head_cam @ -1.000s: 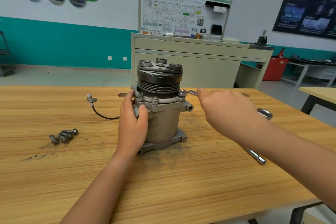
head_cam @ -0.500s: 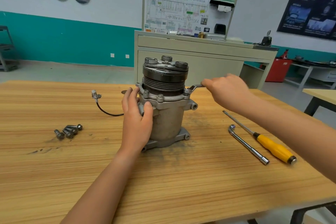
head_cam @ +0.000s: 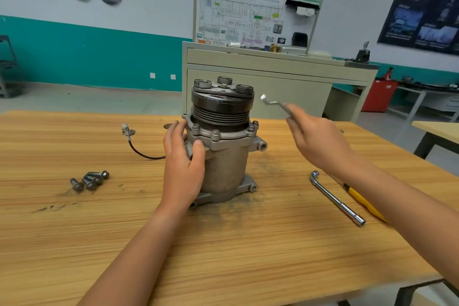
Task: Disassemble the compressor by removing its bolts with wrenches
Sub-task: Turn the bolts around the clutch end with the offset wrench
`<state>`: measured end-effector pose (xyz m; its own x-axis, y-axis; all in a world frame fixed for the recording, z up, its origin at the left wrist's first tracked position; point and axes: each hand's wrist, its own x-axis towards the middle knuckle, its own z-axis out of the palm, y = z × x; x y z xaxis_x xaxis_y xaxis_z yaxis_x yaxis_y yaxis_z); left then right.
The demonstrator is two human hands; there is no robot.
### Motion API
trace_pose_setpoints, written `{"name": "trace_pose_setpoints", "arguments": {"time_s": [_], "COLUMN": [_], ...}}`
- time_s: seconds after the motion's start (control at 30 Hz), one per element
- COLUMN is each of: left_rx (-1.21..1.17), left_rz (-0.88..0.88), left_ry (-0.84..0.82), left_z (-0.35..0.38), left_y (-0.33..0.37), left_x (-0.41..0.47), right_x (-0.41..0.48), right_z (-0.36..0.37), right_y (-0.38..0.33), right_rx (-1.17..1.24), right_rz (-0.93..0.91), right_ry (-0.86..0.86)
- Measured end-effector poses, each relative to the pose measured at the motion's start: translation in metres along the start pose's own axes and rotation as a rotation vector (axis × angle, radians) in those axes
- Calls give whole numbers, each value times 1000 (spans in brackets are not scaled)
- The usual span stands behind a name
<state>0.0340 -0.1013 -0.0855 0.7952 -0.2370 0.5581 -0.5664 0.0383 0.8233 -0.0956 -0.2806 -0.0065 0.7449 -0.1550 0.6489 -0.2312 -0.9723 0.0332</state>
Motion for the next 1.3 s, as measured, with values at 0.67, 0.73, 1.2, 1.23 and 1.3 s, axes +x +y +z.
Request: {"name": "trace_pose_setpoints", "arguments": {"time_s": [0.67,0.73,1.2,1.23,1.3], "left_rx": [25,28,18,16,19], "left_rz": [2,-4,6,7,11], "left_ry": [-4,-9,-36,-34,-30], "left_z": [-1,-1,-2,-2,-2], "left_y": [4,3,1,0,-1], "left_x": [-2,-2,0,0,1], "right_x": [4,8,42,35,21], "right_z": [-35,-33,42,37,22], "right_y": [-52,-31,10,13,16], "right_rx": [-606,-581,-193,-136,-33], "right_rz": [-82,-131,-137,-110,-13], "right_ry": [-405,-429,-44,14,89]}}
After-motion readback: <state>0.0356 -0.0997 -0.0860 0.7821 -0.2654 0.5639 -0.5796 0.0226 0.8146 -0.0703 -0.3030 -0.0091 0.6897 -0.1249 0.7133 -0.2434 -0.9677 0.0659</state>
